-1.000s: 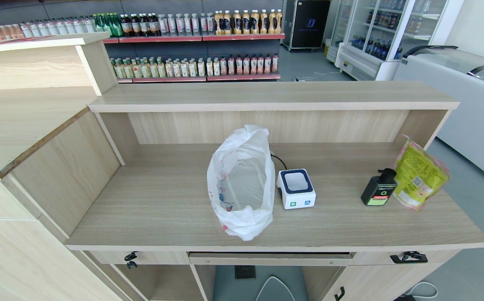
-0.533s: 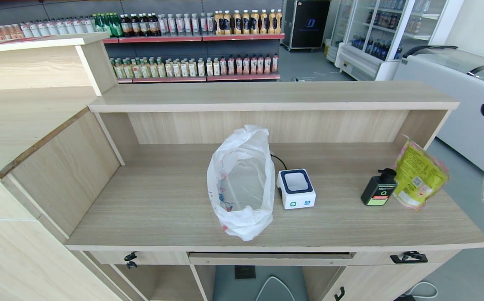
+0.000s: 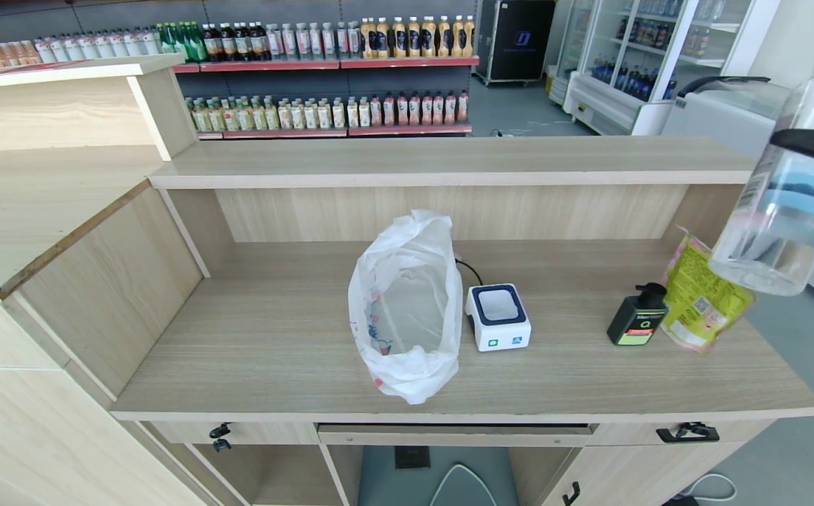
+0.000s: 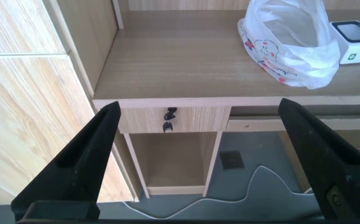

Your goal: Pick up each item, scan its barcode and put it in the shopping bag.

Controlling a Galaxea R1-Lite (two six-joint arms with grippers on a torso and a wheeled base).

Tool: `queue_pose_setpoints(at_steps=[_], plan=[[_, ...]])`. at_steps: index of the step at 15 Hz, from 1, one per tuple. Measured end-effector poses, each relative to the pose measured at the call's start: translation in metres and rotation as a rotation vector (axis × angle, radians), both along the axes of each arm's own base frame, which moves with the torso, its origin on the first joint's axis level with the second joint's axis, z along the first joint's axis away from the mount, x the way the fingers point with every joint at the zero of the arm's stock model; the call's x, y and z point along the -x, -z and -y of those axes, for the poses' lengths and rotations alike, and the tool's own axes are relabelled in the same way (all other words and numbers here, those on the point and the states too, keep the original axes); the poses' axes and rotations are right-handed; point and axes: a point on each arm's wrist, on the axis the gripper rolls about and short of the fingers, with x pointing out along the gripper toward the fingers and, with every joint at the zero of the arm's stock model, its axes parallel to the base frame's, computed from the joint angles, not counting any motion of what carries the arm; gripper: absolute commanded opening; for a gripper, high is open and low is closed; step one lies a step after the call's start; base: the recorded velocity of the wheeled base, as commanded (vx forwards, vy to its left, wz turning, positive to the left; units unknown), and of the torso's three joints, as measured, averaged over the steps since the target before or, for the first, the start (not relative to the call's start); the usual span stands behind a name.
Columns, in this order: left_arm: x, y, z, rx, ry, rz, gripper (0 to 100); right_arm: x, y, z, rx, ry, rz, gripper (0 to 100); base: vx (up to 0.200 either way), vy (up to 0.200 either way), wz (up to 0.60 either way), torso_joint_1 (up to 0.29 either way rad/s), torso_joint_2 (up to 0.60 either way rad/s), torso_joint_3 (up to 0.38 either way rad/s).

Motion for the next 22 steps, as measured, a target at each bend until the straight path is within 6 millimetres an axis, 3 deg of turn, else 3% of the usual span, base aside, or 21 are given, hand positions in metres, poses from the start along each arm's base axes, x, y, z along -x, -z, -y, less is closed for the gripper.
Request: queue_pose_setpoints(at_steps=[2,5,9,11,16,18,22], plan=[[0.000,0.000,0.000,0.000,0.000,0.000,100,-0.010,0.005,-0.008,0.234,0.169,0.020,0,0.000,0.000,0.00,0.000,0.00,0.000],[0.000,0.000,0.000,0.000,0.000,0.000,100,-0.016,0.006,-0.018,0.514,0.184,0.199,0,0.000,0.000,0.00,0.000,0.00,0.000],[0.000,0.000,0.000,0.000,0.000,0.000,100,-0.017,0.025,-0.017,0.847,0.282,0.256,0,0.000,0.000,0.00,0.000,0.00,0.000],[0.000,0.000,0.000,0.000,0.000,0.000,100,-0.013,0.029,-0.013,0.933,0.295,0.280,0,0.000,0.000,0.00,0.000,0.00,0.000],[0.000,0.000,0.000,0.000,0.000,0.000,100,-0.013,0.032,-0.011,0.954,0.328,0.336,0,0.000,0.000,0.60,0.000,0.01,0.006],[0.000,0.000,0.000,0.000,0.000,0.000,100,-0.023,0.038,-0.011,0.978,0.334,0.351,0,0.000,0.000,0.60,0.010,0.00,0.002],[0.000,0.000,0.000,0.000,0.000,0.000,100,-0.055,0.056,-0.011,1.000,0.335,0.395,0,0.000,0.000,0.00,0.000,0.00,0.000]])
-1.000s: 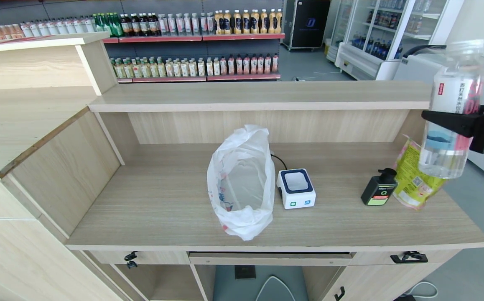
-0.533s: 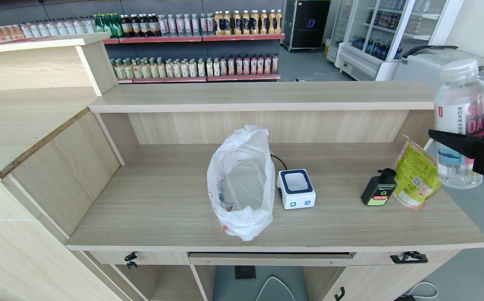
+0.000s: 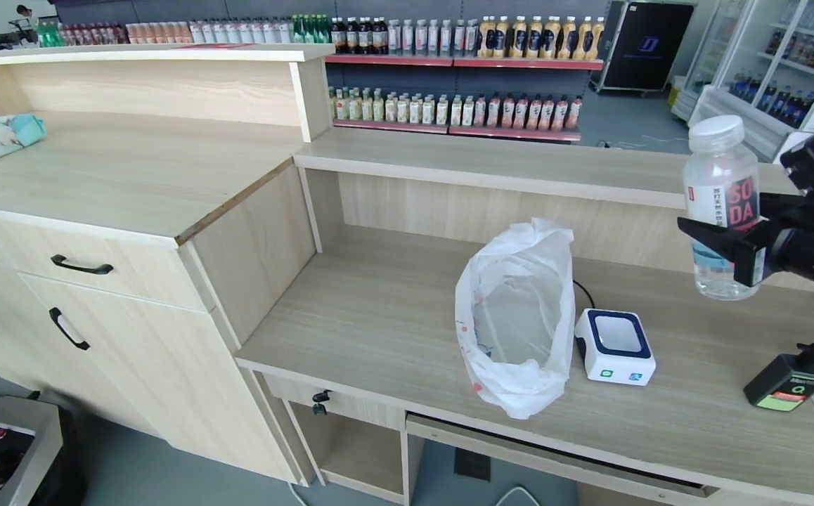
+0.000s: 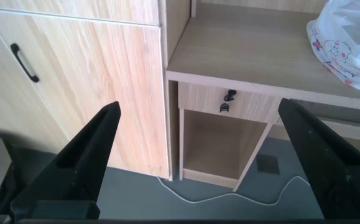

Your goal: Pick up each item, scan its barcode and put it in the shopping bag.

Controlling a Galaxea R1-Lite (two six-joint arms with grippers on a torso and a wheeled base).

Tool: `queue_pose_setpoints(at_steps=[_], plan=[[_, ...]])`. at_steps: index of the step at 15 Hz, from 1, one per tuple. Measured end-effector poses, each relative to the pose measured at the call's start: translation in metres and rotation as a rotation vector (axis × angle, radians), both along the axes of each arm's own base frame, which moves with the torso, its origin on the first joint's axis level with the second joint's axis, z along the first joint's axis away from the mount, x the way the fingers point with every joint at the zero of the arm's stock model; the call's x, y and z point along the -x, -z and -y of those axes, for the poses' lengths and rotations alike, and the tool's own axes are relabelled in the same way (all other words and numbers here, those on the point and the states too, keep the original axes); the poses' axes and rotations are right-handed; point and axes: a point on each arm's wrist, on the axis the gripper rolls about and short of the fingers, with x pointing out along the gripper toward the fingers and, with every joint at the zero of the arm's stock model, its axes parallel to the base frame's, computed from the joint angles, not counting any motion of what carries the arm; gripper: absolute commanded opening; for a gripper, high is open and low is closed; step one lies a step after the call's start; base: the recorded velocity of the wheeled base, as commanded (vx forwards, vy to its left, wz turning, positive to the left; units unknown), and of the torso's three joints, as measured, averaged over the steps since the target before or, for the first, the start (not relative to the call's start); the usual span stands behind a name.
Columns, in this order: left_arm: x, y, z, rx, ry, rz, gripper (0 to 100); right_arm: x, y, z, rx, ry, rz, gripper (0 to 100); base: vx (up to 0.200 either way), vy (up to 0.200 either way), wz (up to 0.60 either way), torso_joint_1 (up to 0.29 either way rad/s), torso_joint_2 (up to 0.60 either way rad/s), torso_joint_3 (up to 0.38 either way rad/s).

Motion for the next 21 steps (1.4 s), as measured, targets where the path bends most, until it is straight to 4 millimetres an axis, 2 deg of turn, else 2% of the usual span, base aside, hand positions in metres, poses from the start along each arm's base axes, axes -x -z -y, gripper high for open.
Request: queue_pose_setpoints(at_steps=[2,4,6,14,21], plan=[[0.000,0.000,0.000,0.000,0.000,0.000,100,-0.020,0.010,0.002,0.050,-0.027,0.080,0,0.000,0.000,0.00,0.000,0.00,0.000],[0.000,0.000,0.000,0.000,0.000,0.000,100,-0.039,0.027,0.007,0.202,-0.147,0.141,0,0.000,0.000,0.00,0.000,0.00,0.000],[0.000,0.000,0.000,0.000,0.000,0.000,100,-0.052,0.046,0.018,0.298,-0.226,0.137,0,0.000,0.000,0.00,0.000,0.00,0.000],[0.000,0.000,0.000,0.000,0.001,0.000,100,-0.092,0.084,0.028,0.332,-0.301,0.151,0,0.000,0.000,0.00,0.000,0.00,0.000],[0.000,0.000,0.000,0.000,0.001,0.000,100,-0.107,0.115,0.034,0.371,-0.321,0.129,0,0.000,0.000,0.00,0.000,0.00,0.000]])
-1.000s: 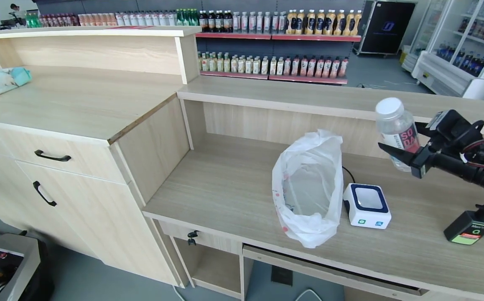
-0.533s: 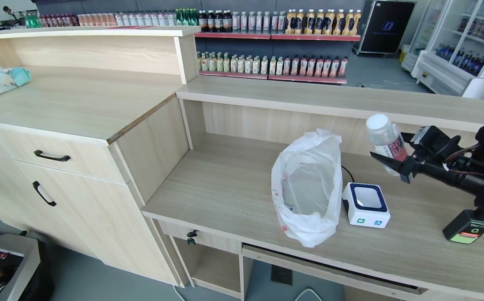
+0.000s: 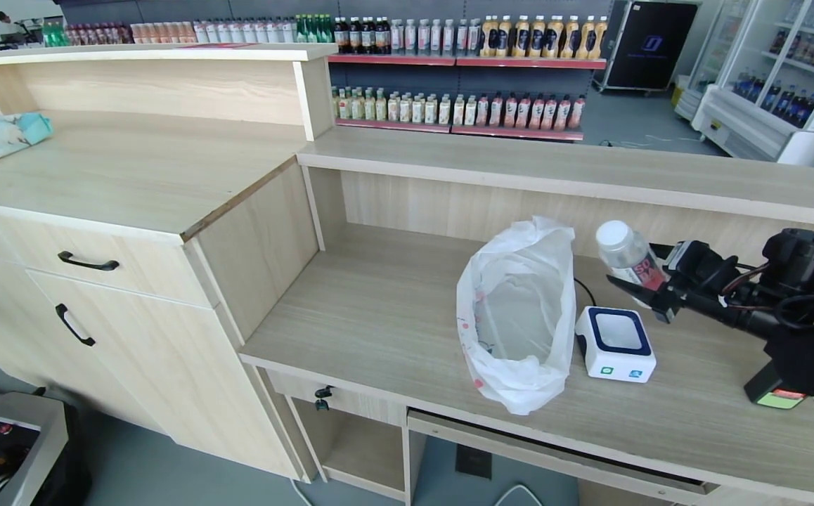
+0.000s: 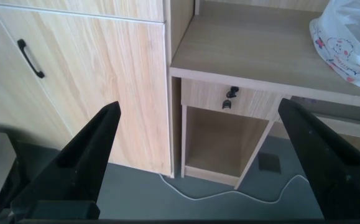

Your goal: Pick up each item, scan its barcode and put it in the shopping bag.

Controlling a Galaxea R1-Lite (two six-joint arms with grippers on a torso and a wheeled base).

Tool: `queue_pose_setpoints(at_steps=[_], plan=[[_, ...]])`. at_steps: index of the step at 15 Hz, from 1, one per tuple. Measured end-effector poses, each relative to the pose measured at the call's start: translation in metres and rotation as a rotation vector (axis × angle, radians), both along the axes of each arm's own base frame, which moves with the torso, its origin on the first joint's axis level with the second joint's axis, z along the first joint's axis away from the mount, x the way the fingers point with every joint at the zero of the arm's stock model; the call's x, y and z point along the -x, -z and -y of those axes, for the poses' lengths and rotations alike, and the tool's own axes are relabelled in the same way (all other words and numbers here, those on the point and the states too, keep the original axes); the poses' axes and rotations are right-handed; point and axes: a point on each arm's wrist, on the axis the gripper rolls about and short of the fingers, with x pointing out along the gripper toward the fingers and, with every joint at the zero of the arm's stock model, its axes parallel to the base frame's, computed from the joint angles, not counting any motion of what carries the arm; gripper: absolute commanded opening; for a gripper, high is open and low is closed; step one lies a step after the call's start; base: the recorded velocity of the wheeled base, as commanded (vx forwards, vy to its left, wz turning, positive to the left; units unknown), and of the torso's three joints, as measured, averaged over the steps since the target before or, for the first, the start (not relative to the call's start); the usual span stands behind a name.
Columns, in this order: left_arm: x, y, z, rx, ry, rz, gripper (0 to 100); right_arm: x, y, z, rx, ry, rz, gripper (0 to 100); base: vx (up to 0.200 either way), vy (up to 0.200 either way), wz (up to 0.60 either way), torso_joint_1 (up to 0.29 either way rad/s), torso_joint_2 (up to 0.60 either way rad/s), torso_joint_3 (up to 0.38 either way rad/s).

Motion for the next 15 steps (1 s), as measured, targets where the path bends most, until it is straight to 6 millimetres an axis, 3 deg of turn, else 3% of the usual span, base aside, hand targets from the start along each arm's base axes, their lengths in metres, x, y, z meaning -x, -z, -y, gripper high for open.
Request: queue_pose_setpoints(at_steps=[6,15], plan=[[0.000,0.000,0.000,0.000,-0.001,0.000,100,-0.003,0.018,0.006,0.024,-0.063,-0.011,0,0.000,0.000,0.00,0.000,0.00,0.000],[0.000,0.000,0.000,0.000,0.000,0.000,100,-0.027,0.021,0.005,-0.009,-0.084,0.008,0,0.000,0.000,0.00,0.000,0.00,0.000]])
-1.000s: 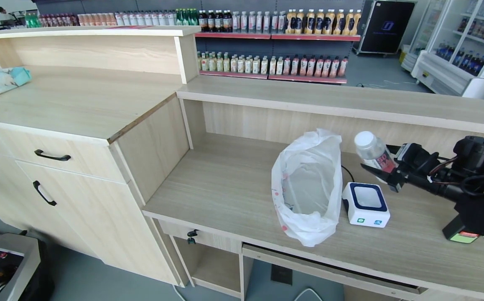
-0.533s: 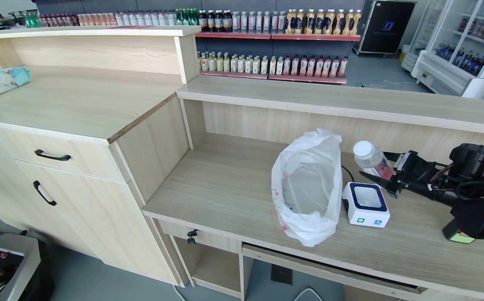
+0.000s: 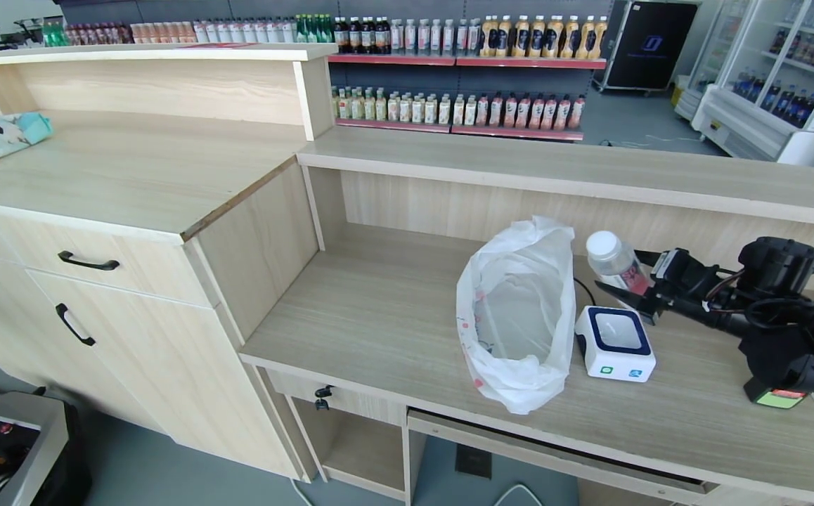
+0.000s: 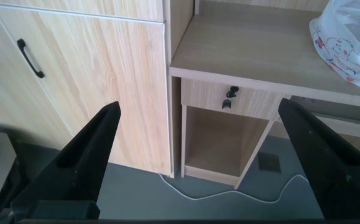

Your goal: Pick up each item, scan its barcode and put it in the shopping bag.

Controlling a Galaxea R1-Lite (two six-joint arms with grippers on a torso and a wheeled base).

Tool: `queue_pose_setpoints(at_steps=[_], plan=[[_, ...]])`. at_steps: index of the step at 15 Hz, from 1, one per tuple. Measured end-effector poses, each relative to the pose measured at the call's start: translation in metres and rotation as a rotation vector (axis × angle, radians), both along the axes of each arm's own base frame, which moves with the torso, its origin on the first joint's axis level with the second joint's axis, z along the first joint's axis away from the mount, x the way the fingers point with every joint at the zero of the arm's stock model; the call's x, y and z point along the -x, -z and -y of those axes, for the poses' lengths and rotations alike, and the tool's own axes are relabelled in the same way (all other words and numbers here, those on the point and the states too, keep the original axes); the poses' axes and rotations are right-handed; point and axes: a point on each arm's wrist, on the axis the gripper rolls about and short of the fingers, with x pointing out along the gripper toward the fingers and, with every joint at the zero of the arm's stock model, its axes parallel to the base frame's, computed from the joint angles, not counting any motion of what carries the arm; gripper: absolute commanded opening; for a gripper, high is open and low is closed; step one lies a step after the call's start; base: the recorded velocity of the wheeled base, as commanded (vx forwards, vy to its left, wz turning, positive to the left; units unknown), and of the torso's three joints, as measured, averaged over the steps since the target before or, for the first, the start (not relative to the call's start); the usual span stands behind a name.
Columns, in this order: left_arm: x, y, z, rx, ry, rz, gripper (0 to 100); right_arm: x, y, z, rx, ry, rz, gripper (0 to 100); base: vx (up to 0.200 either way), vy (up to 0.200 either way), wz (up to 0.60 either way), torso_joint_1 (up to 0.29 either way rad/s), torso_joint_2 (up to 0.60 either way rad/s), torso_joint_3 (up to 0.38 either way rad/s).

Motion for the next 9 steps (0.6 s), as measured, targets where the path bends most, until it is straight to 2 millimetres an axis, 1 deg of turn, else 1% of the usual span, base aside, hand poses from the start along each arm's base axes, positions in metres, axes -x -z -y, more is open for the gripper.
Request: queue_pose_setpoints(at_steps=[5,9], plan=[[0.000,0.000,0.000,0.000,0.000,0.000,100,-0.011,0.005,-0.008,-0.051,-0.023,-0.023,0,0.000,0.000,0.00,0.000,0.00,0.000],[0.000,0.000,0.000,0.000,0.000,0.000,100,-0.020,0.009,-0.014,-0.054,-0.041,-0.013,0,0.000,0.000,0.00,0.000,0.00,0.000]])
